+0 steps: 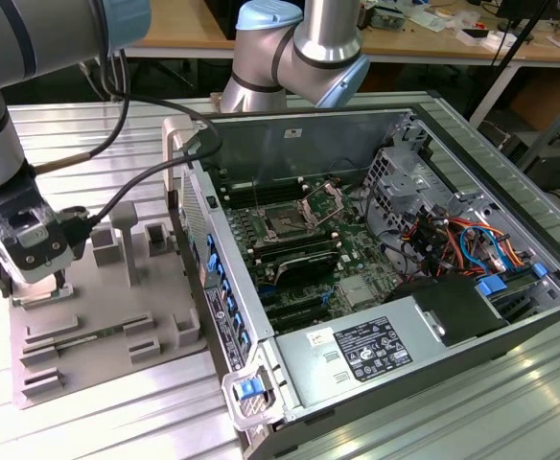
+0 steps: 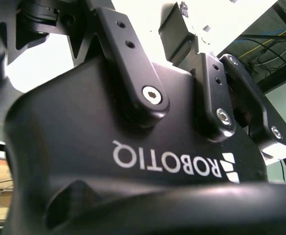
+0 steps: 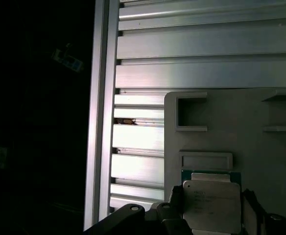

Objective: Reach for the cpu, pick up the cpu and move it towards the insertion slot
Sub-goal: 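Pick up the cpu and move it towards the insertion slot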

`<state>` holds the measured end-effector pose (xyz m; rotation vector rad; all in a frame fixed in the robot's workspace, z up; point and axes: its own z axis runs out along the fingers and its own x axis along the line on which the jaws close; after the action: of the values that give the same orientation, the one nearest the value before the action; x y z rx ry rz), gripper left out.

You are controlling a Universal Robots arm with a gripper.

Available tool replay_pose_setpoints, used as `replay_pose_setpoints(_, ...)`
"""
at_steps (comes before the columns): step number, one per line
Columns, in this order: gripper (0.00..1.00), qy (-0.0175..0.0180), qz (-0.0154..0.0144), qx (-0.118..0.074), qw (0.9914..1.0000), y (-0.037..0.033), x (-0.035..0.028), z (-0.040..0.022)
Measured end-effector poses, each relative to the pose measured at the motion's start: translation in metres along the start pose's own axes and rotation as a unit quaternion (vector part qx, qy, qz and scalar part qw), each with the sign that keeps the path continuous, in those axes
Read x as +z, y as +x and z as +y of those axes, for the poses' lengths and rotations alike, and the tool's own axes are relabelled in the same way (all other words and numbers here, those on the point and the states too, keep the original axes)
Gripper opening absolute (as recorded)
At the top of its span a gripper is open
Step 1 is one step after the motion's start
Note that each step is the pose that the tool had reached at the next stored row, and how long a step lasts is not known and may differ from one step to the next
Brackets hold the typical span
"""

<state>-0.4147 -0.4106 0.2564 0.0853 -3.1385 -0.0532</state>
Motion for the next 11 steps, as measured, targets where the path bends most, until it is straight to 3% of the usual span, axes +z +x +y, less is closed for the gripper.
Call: replay_pose_setpoints(11, 0.55, -0.0002, 0.0000, 0.000, 1.00000, 0.0000, -0.0041, 0.0001)
